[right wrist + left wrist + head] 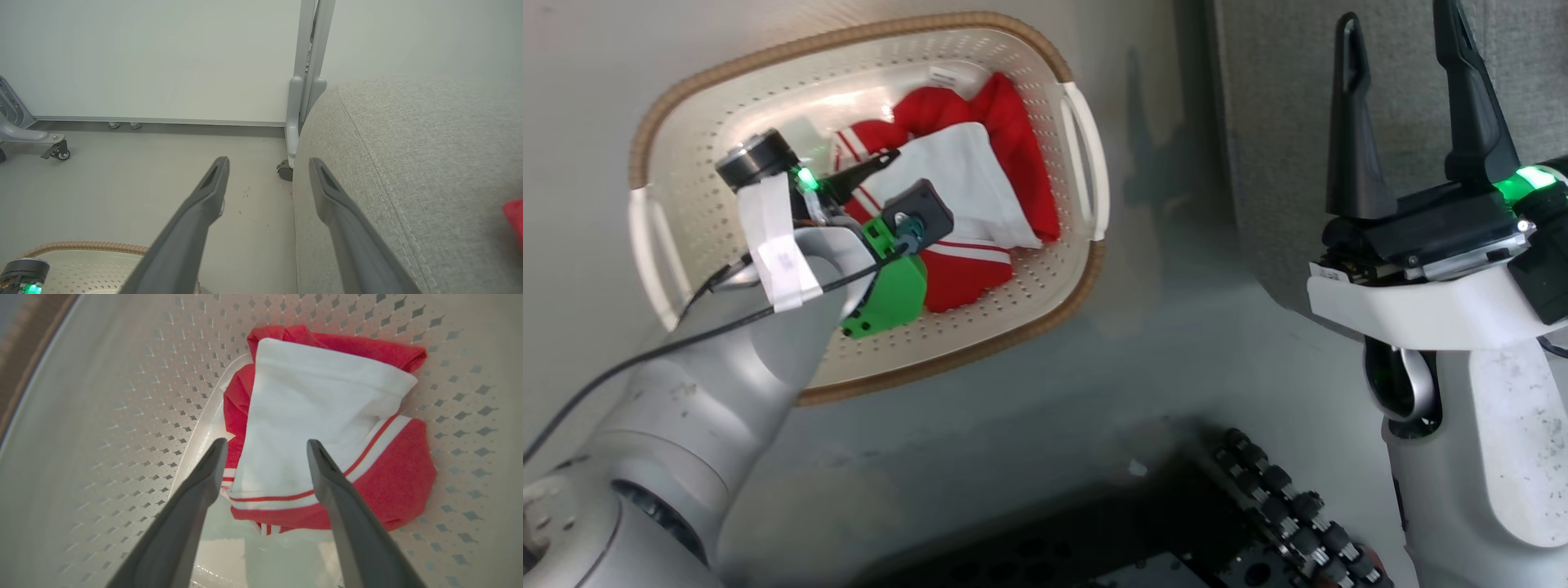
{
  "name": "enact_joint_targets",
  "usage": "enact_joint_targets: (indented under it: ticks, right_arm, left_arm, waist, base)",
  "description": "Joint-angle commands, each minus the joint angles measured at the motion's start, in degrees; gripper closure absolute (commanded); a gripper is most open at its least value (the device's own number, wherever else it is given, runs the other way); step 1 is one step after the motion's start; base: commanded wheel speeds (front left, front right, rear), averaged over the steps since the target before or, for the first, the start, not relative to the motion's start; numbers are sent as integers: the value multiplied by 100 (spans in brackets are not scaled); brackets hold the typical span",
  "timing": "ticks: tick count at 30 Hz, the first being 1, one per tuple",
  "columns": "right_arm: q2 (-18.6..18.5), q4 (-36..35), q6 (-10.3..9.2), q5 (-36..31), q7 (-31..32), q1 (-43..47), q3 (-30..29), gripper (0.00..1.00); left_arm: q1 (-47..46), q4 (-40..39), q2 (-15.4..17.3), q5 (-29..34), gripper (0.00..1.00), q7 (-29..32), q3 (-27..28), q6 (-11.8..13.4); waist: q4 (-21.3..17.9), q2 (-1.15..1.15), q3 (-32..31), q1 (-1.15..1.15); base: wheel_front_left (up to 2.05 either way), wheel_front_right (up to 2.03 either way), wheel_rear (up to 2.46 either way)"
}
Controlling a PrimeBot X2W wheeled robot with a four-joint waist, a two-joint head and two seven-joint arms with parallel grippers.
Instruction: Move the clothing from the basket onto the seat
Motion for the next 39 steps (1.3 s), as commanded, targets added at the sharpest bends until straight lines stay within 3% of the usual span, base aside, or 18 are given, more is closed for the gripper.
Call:
enact_joint_targets:
  ticks: [1,6,14,20,27,30,34,39]
  right_arm:
    - [39,3,-6,37,-18,-133,31,0]
    - [60,9,-6,102,-18,-134,115,0]
    - [64,-38,-6,298,-18,27,169,0]
    - [64,-58,-6,319,-18,78,148,0]
    - [64,-75,-6,343,-18,24,142,0]
    - [64,-98,-6,300,-18,12,125,0]
    - [63,-79,-6,263,-18,-40,98,0]
    - [63,-92,-6,244,-18,-36,157,0]
  left_arm:
    - [-196,75,108,-65,0,51,-118,-6]
    - [-583,303,271,-229,0,219,-587,-7]
    - [-440,383,381,-844,0,754,-843,-7]
    - [-316,-166,590,-1306,0,1407,-953,-7]
    - [-123,-872,827,-1370,0,2151,-954,-7]
    - [-494,-898,939,-1087,0,1885,-948,-6]
    - [-737,-511,837,-863,0,1486,-966,-7]
    - [-594,-135,671,-1261,0,1710,-961,-7]
  waist:
    - [-443,0,409,-1]
    - [-613,0,498,-1]
    - [-767,0,458,-1]
    - [-784,0,441,-1]
    - [-772,0,420,-1]
    - [-732,0,461,-1]
    - [-672,0,511,-1]
    - [-647,0,505,-1]
  base:
    - [0,0,0]
    - [0,0,0]
    - [0,0,0]
    - [0,0,0]
    - [0,0,0]
    - [0,0,0]
    - [0,0,0]
    - [0,0,0]
